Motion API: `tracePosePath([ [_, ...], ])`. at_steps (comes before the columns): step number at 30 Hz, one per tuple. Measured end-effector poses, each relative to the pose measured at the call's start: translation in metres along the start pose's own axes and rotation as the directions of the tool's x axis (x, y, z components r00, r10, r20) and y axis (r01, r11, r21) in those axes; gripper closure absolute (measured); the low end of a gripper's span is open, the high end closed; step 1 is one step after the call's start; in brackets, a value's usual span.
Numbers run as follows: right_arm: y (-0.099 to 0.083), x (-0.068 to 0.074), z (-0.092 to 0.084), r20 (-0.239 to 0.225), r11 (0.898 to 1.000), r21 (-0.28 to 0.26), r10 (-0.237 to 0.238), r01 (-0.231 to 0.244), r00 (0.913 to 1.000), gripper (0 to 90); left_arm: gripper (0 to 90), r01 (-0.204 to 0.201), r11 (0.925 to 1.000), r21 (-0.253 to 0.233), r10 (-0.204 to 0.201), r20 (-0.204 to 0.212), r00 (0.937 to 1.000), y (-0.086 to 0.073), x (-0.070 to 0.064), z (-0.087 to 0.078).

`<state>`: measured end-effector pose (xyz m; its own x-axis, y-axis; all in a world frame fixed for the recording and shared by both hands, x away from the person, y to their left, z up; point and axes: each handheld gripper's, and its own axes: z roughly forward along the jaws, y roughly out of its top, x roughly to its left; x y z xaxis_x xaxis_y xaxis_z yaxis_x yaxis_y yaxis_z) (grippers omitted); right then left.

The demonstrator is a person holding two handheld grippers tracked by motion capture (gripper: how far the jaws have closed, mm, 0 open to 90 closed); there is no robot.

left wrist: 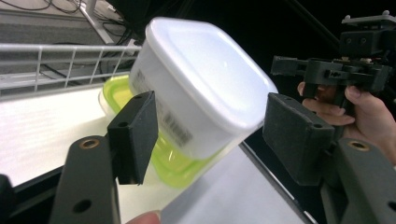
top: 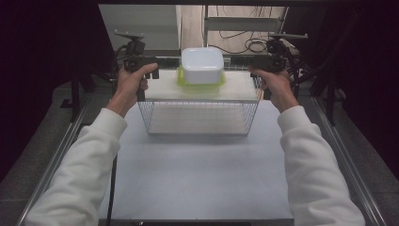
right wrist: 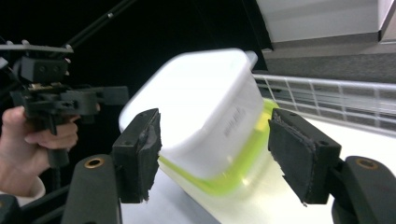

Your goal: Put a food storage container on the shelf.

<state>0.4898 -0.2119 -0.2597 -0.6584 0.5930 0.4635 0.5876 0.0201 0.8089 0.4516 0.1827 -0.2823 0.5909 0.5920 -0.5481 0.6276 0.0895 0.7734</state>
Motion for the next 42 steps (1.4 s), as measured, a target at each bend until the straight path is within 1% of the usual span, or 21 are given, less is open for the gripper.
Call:
tracePosePath([
  [3,-0.008,-0.003,-0.009,0.001,1.0,-0.004,-0.019,0.019,0.9998,31.9,33.5,-0.024,0.9997,-0.003,0.024,-0.012,0.9996,-0.008,-0.001,-0.004],
  [5,-0.013,-0.003,-0.013,0.011,0.999,0.005,-0.039,0.039,0.9992,31.2,32.9,-0.039,0.9993,-0.001,0.039,-0.018,0.9991,-0.013,0.0,-0.006],
  [9,-0.027,0.002,-0.021,0.013,0.997,0.008,-0.077,0.077,0.9969,31.0,32.5,-0.064,0.998,-0.003,0.064,-0.033,0.9974,-0.028,-0.002,-0.013],
  [11,-0.035,0.007,-0.027,0.014,0.995,0.012,-0.096,0.096,0.9953,31.0,32.5,-0.088,0.9961,0.0,0.088,-0.039,0.9953,-0.038,-0.005,-0.019],
  [15,-0.055,0.015,-0.041,0.018,0.99,0.009,-0.142,0.142,0.9897,30.8,32.3,-0.119,0.9927,0.018,0.12,-0.053,0.9913,-0.063,-0.01,-0.029],
  [17,-0.067,0.019,-0.047,0.024,0.987,0.012,-0.163,0.162,0.9864,30.1,32.1,-0.139,0.9899,0.029,0.14,-0.062,0.9882,-0.077,-0.012,-0.034],
  [19,-0.08,0.021,-0.053,0.035,0.983,0.011,-0.185,0.185,0.9821,29.5,31.6,-0.147,0.9886,0.033,0.149,-0.063,0.9868,-0.092,-0.015,-0.039],
  [21,-0.095,0.022,-0.058,0.037,0.981,0.001,-0.195,0.195,0.9801,29.0,31.5,-0.157,0.9867,0.044,0.159,-0.064,0.9851,-0.108,-0.017,-0.043],
  [23,-0.112,0.021,-0.063,0.041,0.98,0.012,-0.201,0.201,0.9788,28.1,31.2,-0.172,0.983,0.065,0.176,-0.075,0.9815,-0.123,-0.019,-0.044],
  [25,-0.129,0.019,-0.067,0.063,0.976,0.027,-0.218,0.217,0.9739,27.2,30.4,-0.184,0.9789,0.089,0.192,-0.088,0.9775,-0.141,-0.019,-0.045],
  [26,-0.138,0.018,-0.07,0.071,0.974,0.031,-0.224,0.222,0.972,27.1,30.4,-0.181,0.9783,0.101,0.19,-0.088,0.9779,-0.151,-0.018,-0.045],
  [29,-0.168,0.011,-0.075,0.079,0.976,0.058,-0.215,0.211,0.9733,26.3,29.8,-0.171,0.9753,0.14,0.186,-0.102,0.9773,-0.18,-0.014,-0.044],
  [31,-0.188,0.006,-0.074,0.084,0.976,0.085,-0.206,0.199,0.975,26.0,29.3,-0.171,0.9707,0.169,0.191,-0.11,0.9755,-0.196,-0.011,-0.041],
  [32,-0.198,0.003,-0.074,0.089,0.976,0.105,-0.202,0.193,0.9753,25.9,29.3,-0.174,0.9661,0.19,0.199,-0.118,0.9729,-0.204,-0.009,-0.039],
  [33,-0.208,0.0,-0.072,0.099,0.975,0.126,-0.199,0.186,0.975,25.8,29.0,-0.178,0.9629,0.203,0.205,-0.121,0.9712,-0.207,-0.008,-0.038],
  [34,-0.214,-0.002,-0.071,0.104,0.974,0.138,-0.194,0.179,0.9756,25.7,28.5,-0.181,0.9602,0.213,0.21,-0.125,0.9696,-0.211,-0.008,-0.037],
  [36,-0.224,-0.008,-0.066,0.11,0.973,0.171,-0.178,0.158,0.9778,24.6,28.4,-0.172,0.961,0.216,0.203,-0.126,0.9711,-0.214,-0.006,-0.036],
  [37,-0.226,-0.009,-0.065,0.113,0.973,0.17,-0.178,0.158,0.9775,24.5,28.3,-0.17,0.9622,0.213,0.199,-0.124,0.9721,-0.214,-0.006,-0.036],
  [39,-0.227,-0.009,-0.063,0.109,0.974,0.162,-0.177,0.158,0.9782,24.0,28.3,-0.149,0.9696,0.194,0.174,-0.117,0.9777,-0.216,-0.004,-0.037],
  [40,-0.227,-0.009,-0.063,0.109,0.974,0.162,-0.179,0.161,0.9777,23.7,28.3,-0.138,0.9716,0.192,0.162,-0.112,0.9804,-0.217,-0.002,-0.037],
  [42,-0.227,-0.007,-0.063,0.114,0.973,0.155,-0.188,0.169,0.9756,22.7,27.7,-0.134,0.9714,0.196,0.162,-0.133,0.9778,-0.22,0.001,-0.038],
])
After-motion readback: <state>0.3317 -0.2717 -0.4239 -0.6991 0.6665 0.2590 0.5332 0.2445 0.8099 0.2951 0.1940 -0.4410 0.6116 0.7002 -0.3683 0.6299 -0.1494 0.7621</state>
